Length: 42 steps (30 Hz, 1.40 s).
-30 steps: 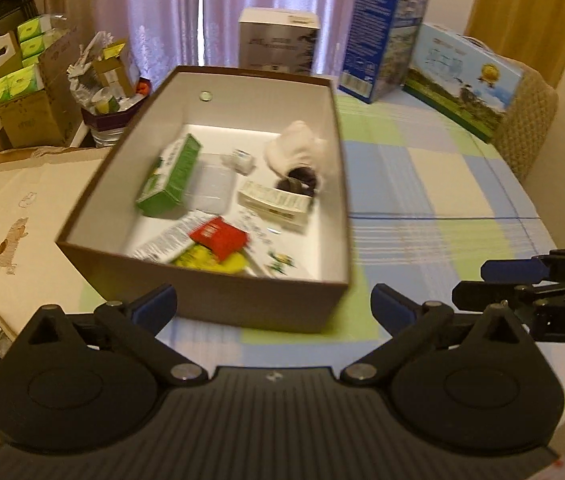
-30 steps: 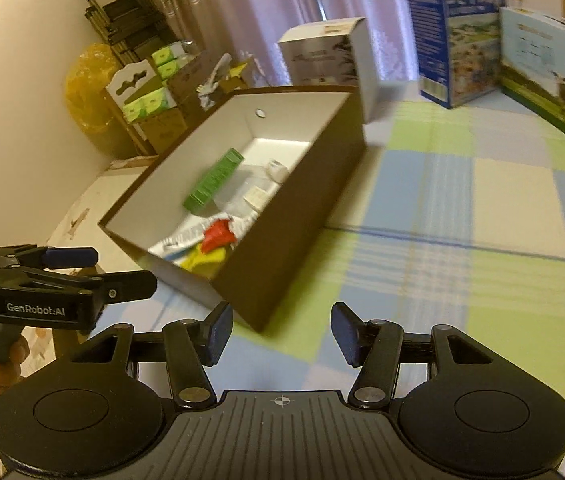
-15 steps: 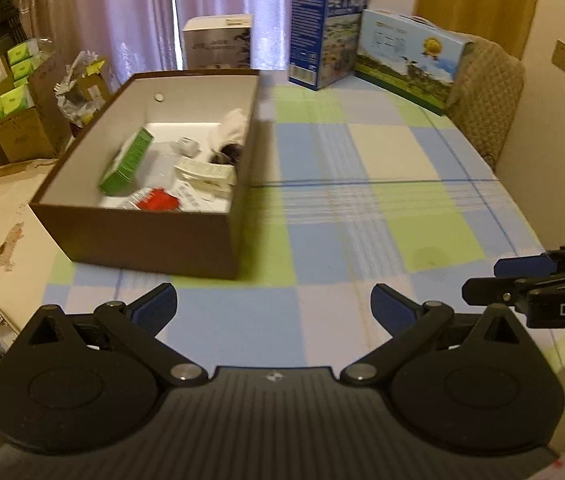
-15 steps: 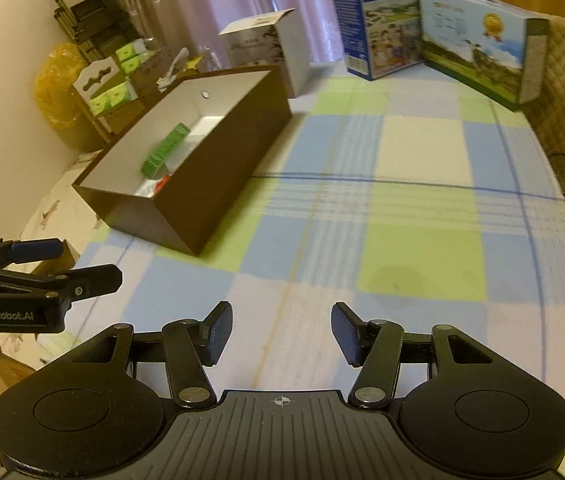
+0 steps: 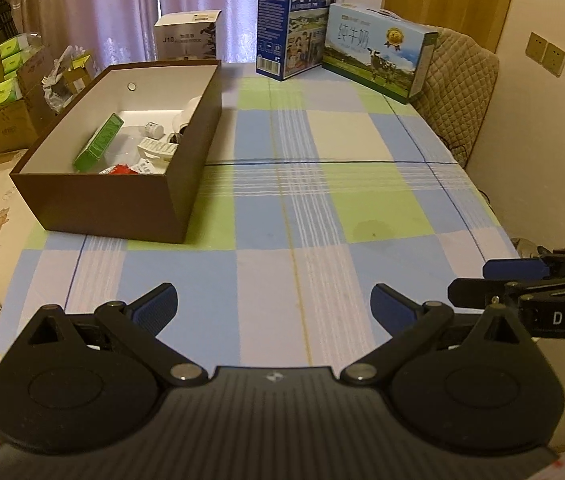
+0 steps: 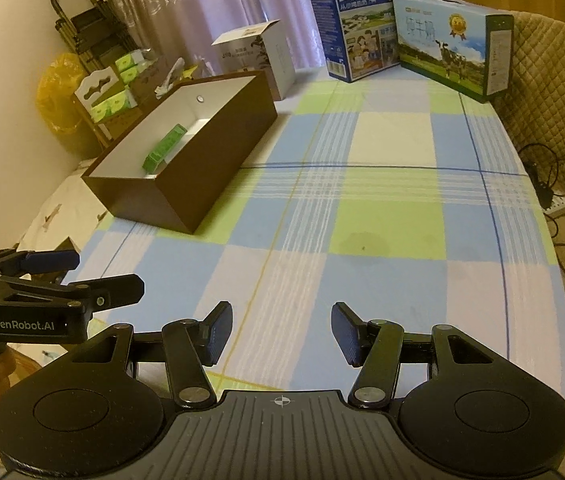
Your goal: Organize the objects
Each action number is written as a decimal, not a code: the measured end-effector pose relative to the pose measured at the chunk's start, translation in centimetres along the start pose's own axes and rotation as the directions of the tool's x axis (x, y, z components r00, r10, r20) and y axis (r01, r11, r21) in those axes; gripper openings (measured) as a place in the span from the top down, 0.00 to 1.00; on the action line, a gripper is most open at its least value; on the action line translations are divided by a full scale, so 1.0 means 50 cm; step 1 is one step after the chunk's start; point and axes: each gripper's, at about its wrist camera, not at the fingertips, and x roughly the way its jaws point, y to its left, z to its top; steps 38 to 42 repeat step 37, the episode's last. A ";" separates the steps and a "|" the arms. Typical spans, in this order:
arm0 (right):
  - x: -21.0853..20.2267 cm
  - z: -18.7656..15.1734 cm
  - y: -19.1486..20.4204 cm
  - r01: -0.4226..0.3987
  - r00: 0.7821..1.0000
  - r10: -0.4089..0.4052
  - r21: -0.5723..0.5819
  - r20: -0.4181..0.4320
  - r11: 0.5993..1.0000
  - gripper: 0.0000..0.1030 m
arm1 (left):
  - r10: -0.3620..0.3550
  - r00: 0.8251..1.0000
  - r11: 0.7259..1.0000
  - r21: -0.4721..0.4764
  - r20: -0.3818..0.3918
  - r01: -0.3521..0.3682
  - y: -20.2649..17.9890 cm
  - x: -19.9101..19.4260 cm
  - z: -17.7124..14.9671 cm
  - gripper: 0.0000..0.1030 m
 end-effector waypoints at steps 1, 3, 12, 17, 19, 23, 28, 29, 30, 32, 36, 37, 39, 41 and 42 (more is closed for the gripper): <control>-0.003 -0.003 -0.001 0.000 1.000 0.000 0.001 0.001 1.000 0.49 | -0.001 1.000 1.000 0.002 0.001 0.001 -0.004 -0.002 -0.003 0.01; -0.009 -0.007 -0.002 -0.001 1.000 0.001 0.001 0.002 1.000 0.49 | 0.002 1.000 1.000 0.006 0.001 -0.002 -0.009 -0.006 -0.009 0.01; -0.018 -0.020 -0.004 -0.005 1.000 0.005 0.000 -0.002 1.000 0.49 | 0.005 1.000 1.000 0.007 -0.005 -0.005 -0.021 -0.010 -0.026 0.01; -0.018 -0.022 -0.005 -0.006 1.000 0.006 0.002 -0.002 1.000 0.49 | 0.008 1.000 1.000 0.005 -0.004 -0.008 -0.024 -0.011 -0.027 0.01; -0.018 -0.022 -0.005 -0.007 1.000 0.007 0.002 -0.002 1.000 0.49 | 0.009 1.000 1.000 0.008 -0.004 -0.009 -0.024 -0.011 -0.025 0.01; -0.017 -0.021 -0.006 -0.008 1.000 0.008 0.005 -0.003 1.000 0.49 | 0.013 1.000 1.000 0.008 -0.005 -0.013 -0.024 -0.008 -0.022 0.01; -0.010 -0.015 -0.009 -0.007 1.000 0.007 0.012 -0.008 1.000 0.49 | 0.011 1.000 1.000 0.012 -0.006 -0.010 -0.024 -0.004 -0.017 0.01; -0.009 -0.014 -0.010 -0.006 1.000 0.007 0.013 -0.009 1.000 0.49 | 0.010 1.000 1.000 0.013 -0.006 -0.010 -0.024 -0.002 -0.016 0.01; -0.007 -0.013 -0.010 -0.006 1.000 0.006 0.013 -0.010 1.000 0.49 | 0.009 1.000 1.000 0.015 -0.005 -0.009 -0.024 -0.002 -0.014 0.01; -0.005 -0.011 -0.010 -0.006 1.000 0.006 0.013 -0.011 1.000 0.49 | 0.007 1.000 1.000 0.021 -0.004 -0.007 -0.023 0.001 -0.012 0.01; 0.002 -0.006 -0.013 -0.004 1.000 0.004 0.015 -0.011 1.000 0.49 | 0.011 1.000 1.000 0.024 -0.005 -0.011 -0.018 0.008 -0.006 0.01; 0.004 -0.004 -0.013 -0.003 1.000 0.003 0.016 -0.011 1.000 0.49 | 0.011 1.000 1.000 0.025 -0.005 -0.011 -0.017 0.010 -0.004 0.01; 0.004 -0.004 -0.013 -0.003 1.000 0.003 0.016 -0.011 1.000 0.49 | 0.011 1.000 1.000 0.025 -0.005 -0.011 -0.017 0.010 -0.004 0.01; 0.004 -0.004 -0.013 -0.003 1.000 0.003 0.016 -0.011 1.000 0.49 | 0.011 1.000 1.000 0.025 -0.005 -0.011 -0.017 0.010 -0.004 0.01; 0.004 -0.004 -0.013 -0.003 1.000 0.003 0.016 -0.011 1.000 0.49 | 0.011 1.000 1.000 0.025 -0.005 -0.011 -0.017 0.010 -0.004 0.01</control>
